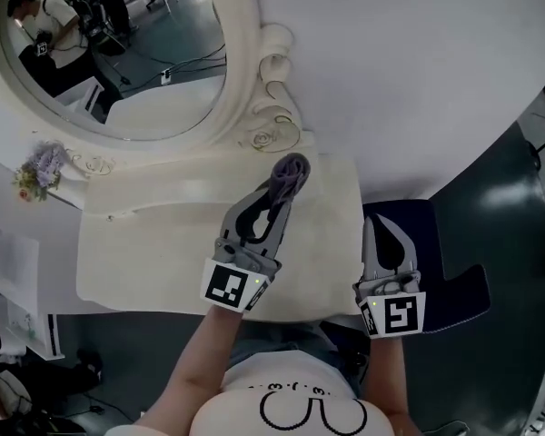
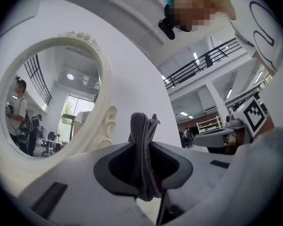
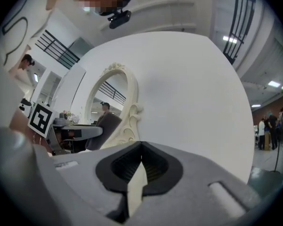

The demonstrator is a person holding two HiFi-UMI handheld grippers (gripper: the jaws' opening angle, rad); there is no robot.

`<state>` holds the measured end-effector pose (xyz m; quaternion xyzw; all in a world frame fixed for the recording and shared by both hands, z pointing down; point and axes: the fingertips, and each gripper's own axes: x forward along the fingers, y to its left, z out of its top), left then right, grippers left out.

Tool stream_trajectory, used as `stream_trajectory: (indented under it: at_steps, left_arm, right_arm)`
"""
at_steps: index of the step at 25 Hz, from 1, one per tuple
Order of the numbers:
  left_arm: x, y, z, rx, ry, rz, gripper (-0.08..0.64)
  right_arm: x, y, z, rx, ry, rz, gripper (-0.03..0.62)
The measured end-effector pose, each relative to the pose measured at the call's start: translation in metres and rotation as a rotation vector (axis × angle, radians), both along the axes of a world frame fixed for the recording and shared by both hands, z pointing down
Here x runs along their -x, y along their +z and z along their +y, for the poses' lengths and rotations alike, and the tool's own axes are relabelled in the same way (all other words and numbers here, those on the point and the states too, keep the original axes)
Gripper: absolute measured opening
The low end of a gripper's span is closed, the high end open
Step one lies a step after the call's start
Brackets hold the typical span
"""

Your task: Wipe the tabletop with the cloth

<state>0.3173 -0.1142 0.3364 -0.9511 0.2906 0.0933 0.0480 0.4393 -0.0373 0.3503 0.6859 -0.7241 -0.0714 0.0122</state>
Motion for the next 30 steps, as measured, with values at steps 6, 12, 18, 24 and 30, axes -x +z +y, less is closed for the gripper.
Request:
stream_trajectory:
  at_steps: [6, 12, 18, 24, 30]
  left_arm:
    - [0.07, -0.018, -0.01, -0.065, -0.145, -0.009, 0.083]
    - [0.138, -0.023, -0.026, -0.08, -0.281, -0.039, 0.083]
    - [0.209, -0.023, -0.038, -0.069, -0.351, -0.048, 0.083]
    - [0.29, -0.017, -0.044, -0.059, -0.412, -0.093, 0.083]
    - [0.372, -0.013, -0.049, -0.052, -0.48, -0.113, 0.083]
  right_arm:
    - [0.032, -0.015, -0.013, -0.053, -0.031, 0.065, 0.002]
    - [0.072, -0.022, -0.027, -0.079, -0.069, 0.079, 0.002]
    - [0.131, -0.024, -0.045, -0.073, -0.118, 0.086, 0.002]
    - [0.211, -0.023, -0.06, -0.052, -0.185, 0.082, 0.002]
    - [0.287, -0.021, -0.075, -0.04, -0.24, 0.088, 0.002]
